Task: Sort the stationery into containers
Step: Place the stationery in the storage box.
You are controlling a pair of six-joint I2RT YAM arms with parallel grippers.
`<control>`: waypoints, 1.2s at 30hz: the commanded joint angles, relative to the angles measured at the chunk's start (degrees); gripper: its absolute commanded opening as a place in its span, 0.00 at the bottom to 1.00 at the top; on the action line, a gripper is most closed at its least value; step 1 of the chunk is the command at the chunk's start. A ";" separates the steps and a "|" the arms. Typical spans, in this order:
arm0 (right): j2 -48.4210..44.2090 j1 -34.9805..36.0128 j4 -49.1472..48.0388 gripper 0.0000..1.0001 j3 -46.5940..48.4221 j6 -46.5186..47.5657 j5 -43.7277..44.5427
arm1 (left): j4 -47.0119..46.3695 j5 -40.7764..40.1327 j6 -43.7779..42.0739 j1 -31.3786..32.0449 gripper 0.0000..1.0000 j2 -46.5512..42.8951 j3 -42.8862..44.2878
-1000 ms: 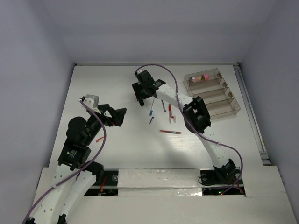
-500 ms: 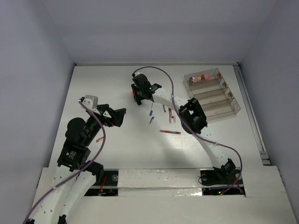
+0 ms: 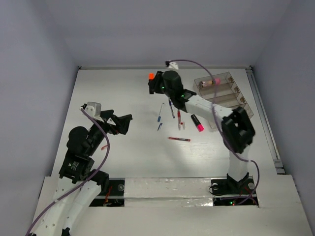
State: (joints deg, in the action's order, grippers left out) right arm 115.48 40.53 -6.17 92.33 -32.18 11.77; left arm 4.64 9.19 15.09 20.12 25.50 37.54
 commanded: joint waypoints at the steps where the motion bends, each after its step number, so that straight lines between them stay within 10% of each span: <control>1: -11.39 -7.54 -12.80 0.01 -12.40 -6.39 5.45 | -1.57 0.21 0.11 -0.34 0.99 -1.06 2.28; 9: -31.70 -21.98 -16.76 0.02 -40.98 -11.76 16.35 | -1.74 0.30 0.11 0.89 0.99 -1.06 2.28; 18: -27.60 -34.81 -13.42 0.04 -39.96 -18.70 9.08 | -2.18 0.92 0.20 0.89 0.99 -0.27 2.19; 36: -16.25 -39.04 -17.99 0.25 -35.38 -29.69 -0.87 | -2.18 1.18 0.11 0.89 0.99 0.34 2.28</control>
State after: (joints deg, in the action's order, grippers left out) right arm 98.78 2.04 -19.16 54.65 -59.96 11.94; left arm 4.64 9.45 15.11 20.67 25.65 37.54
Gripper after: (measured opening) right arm 0.341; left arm 0.989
